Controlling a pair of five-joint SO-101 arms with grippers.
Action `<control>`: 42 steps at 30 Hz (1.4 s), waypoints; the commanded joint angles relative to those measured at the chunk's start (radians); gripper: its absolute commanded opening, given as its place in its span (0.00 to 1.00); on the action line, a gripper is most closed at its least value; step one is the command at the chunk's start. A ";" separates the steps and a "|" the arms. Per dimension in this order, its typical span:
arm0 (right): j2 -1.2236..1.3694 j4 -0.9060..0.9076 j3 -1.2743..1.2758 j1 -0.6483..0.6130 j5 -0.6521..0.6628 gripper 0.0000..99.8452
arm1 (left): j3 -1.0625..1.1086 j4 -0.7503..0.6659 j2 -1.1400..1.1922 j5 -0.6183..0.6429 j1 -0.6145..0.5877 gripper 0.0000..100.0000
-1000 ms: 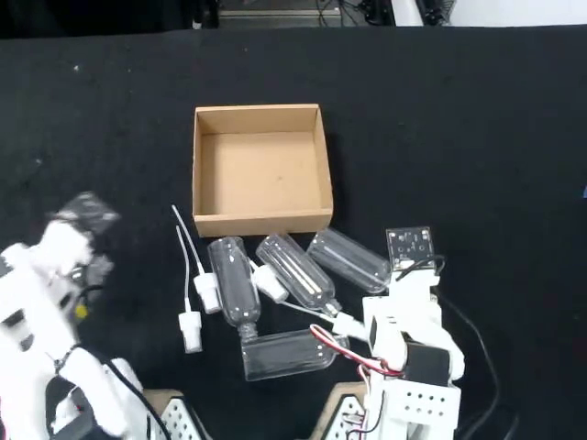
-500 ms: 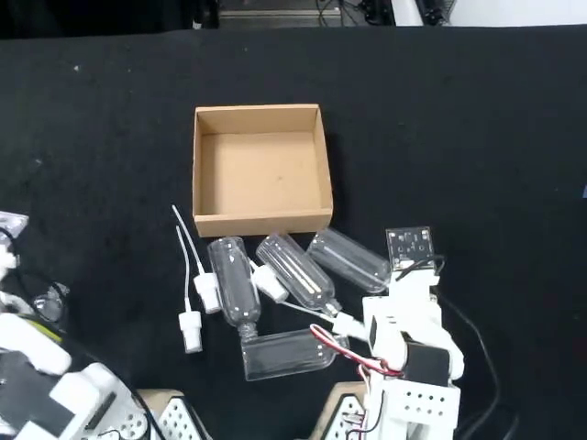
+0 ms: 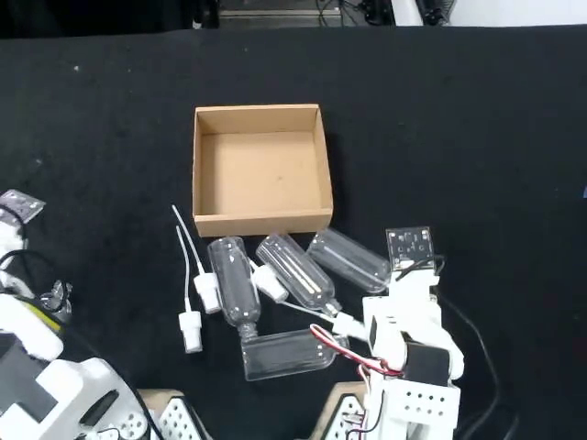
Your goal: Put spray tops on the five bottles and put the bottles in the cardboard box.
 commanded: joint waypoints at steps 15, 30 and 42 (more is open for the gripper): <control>-0.096 0.006 -0.004 0.025 0.006 0.01 | 0.186 -0.275 -0.015 -0.012 0.068 0.30; -0.096 0.006 -0.004 0.025 0.006 0.01 | 0.179 -0.158 -0.015 -0.012 0.070 0.05; -0.096 0.006 -0.004 0.025 0.006 0.01 | 0.056 -0.081 -0.006 -0.011 0.077 0.21</control>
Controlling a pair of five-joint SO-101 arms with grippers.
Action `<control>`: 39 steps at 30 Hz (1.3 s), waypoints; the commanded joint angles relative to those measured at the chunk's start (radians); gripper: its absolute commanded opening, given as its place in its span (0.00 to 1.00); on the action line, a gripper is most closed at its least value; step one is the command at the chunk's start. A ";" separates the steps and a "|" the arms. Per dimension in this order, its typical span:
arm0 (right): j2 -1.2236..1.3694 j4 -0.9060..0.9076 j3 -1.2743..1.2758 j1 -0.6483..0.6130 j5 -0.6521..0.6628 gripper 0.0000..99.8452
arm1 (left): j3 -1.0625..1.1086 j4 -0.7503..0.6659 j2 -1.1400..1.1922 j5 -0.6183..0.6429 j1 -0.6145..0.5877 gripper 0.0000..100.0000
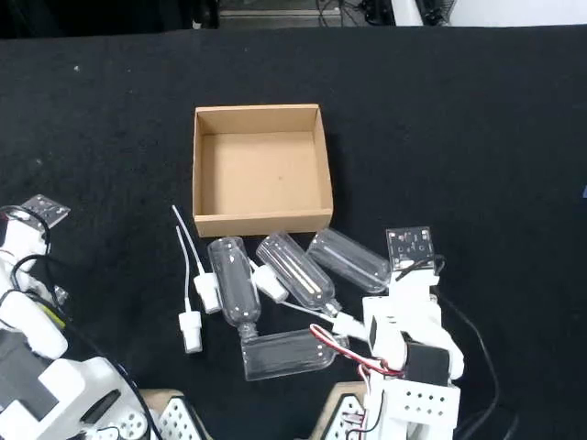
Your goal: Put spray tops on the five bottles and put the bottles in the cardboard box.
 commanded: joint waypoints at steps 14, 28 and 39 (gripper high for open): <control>-0.096 0.005 -0.004 0.018 0.003 0.01 | -0.093 0.035 -0.018 0.040 0.005 0.20; -0.094 -0.196 -0.223 0.026 0.390 0.01 | -0.337 0.387 -0.114 0.468 0.091 0.11; 0.093 -0.049 -0.722 0.009 0.385 0.01 | -0.131 0.273 -0.405 0.684 0.134 0.11</control>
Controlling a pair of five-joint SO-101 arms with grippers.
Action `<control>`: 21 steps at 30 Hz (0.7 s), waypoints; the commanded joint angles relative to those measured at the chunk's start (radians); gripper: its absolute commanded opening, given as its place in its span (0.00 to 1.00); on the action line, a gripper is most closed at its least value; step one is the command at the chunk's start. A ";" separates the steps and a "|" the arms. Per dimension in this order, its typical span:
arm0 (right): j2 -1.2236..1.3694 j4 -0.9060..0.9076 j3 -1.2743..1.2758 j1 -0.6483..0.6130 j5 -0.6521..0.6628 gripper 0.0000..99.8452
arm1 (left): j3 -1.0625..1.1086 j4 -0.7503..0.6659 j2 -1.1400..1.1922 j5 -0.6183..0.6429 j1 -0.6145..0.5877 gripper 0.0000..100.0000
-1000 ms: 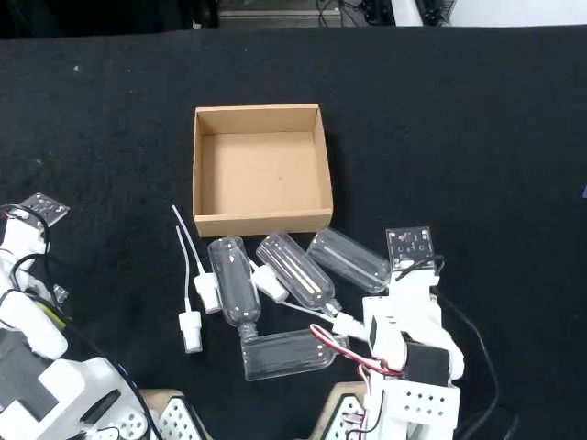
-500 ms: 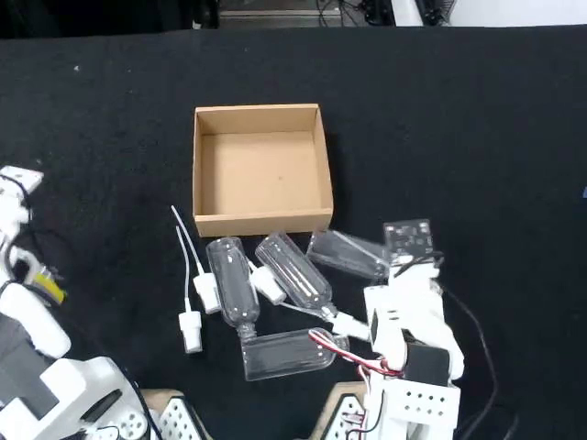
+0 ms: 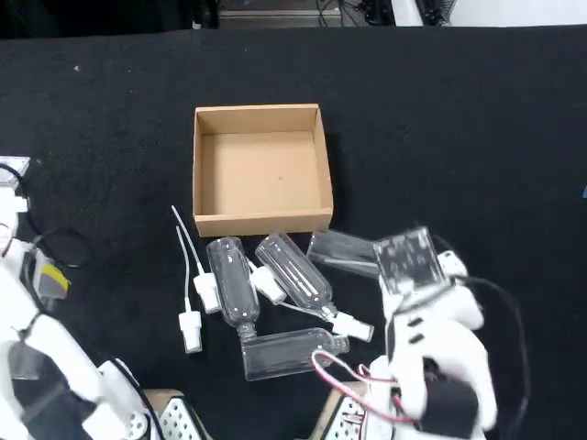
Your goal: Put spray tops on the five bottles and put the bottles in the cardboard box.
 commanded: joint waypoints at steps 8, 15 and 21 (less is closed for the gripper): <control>0.421 0.195 -0.414 -0.281 -0.172 0.01 | 0.058 -0.095 -0.126 0.420 0.153 0.11; 0.610 0.118 -0.389 -0.732 -0.318 0.01 | 0.065 -0.204 -0.118 0.580 0.071 0.11; 0.789 -0.137 -0.311 -1.025 -0.377 0.01 | 0.054 -0.207 -0.118 0.582 -0.033 0.11</control>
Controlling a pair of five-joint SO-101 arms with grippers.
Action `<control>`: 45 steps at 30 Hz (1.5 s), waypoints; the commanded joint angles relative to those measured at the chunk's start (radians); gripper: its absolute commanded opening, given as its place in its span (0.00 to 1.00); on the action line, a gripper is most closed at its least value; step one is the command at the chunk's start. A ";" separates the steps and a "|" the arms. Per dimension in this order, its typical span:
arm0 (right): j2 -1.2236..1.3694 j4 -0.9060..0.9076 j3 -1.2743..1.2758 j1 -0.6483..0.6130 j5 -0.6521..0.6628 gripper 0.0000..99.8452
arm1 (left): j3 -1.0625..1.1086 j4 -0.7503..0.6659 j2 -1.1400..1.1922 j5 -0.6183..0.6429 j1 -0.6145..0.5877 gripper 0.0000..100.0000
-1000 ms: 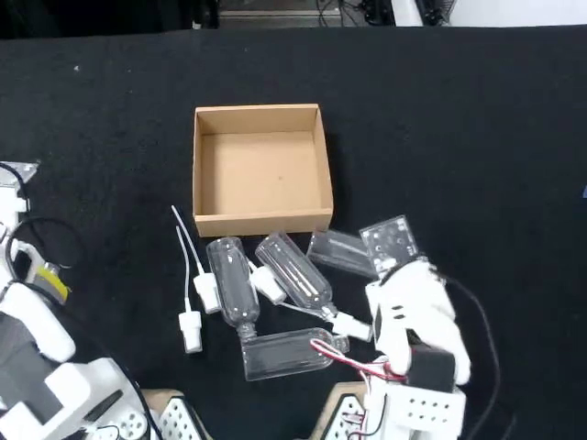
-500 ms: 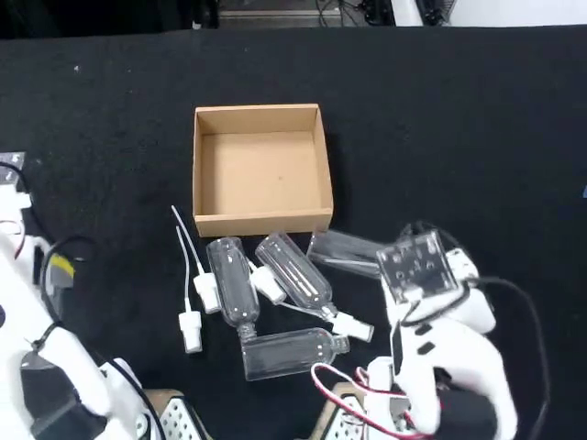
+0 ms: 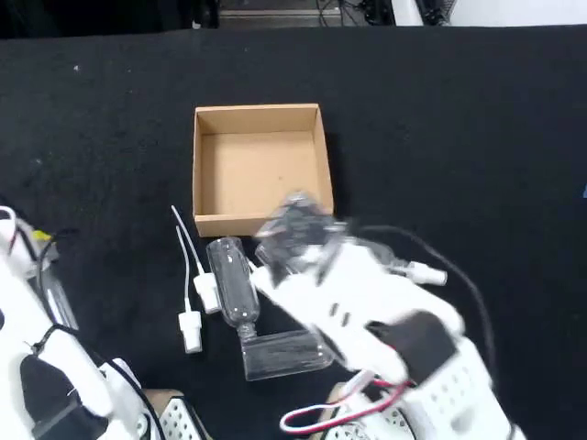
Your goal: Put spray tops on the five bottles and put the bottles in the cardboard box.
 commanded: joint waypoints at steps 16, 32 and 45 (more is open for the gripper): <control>0.433 -0.615 0.255 -0.411 -0.560 0.22 | -0.059 -0.109 -0.031 0.005 -0.317 0.11; 0.792 -0.913 0.268 -0.443 -0.775 0.22 | -0.044 -0.109 -0.031 0.005 -0.314 0.11; 0.828 -0.913 0.269 -0.442 -0.764 0.11 | -0.044 -0.109 -0.032 0.005 -0.315 0.11</control>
